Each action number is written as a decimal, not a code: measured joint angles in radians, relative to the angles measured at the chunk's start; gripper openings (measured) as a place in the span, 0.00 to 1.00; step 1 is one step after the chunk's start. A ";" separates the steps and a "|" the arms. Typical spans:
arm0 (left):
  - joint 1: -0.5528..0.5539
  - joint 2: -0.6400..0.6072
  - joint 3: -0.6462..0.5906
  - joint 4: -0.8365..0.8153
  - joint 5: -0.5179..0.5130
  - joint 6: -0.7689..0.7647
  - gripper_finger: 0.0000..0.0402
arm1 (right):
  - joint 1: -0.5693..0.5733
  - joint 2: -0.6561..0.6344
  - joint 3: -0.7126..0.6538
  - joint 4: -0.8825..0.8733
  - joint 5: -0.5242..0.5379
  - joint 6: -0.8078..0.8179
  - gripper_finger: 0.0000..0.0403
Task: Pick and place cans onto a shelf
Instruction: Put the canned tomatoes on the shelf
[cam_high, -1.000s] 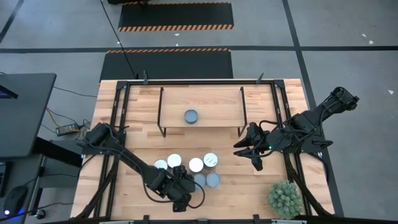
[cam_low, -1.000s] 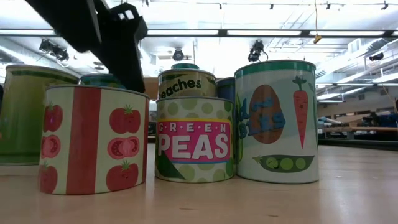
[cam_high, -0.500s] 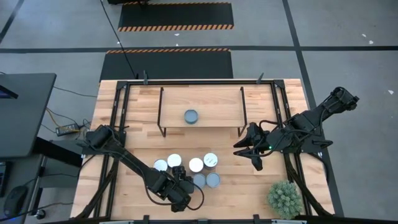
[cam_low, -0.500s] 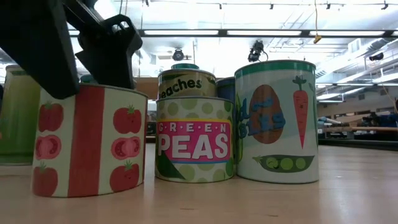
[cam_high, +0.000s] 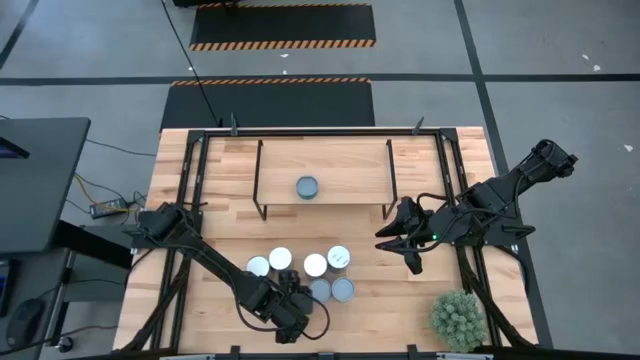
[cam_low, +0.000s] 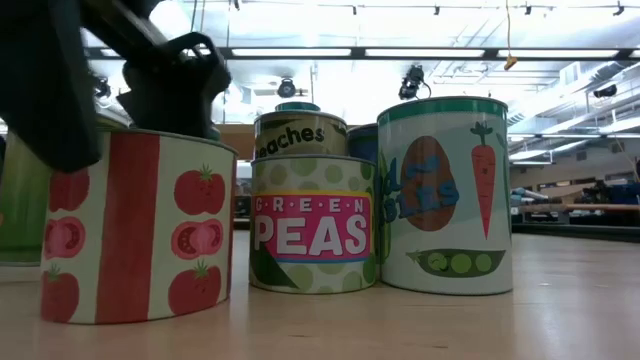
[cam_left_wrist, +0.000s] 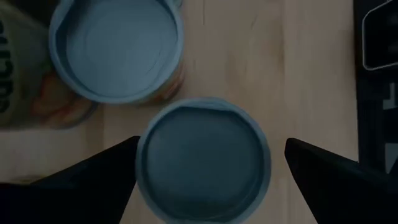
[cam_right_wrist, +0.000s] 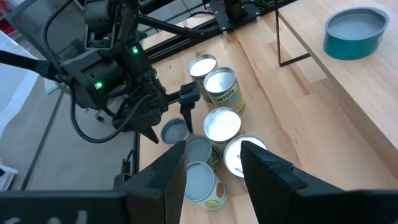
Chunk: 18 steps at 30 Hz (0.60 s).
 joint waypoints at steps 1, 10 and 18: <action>0.000 0.000 0.000 -0.005 0.000 -0.001 1.00 | 0.000 0.000 0.000 0.000 0.000 0.000 0.39; 0.006 0.002 0.000 -0.027 -0.058 -0.028 1.00 | 0.000 0.000 0.000 -0.001 0.002 -0.004 0.39; 0.007 0.054 0.000 -0.020 0.020 -0.029 1.00 | -0.001 0.000 0.000 -0.003 0.003 -0.004 0.39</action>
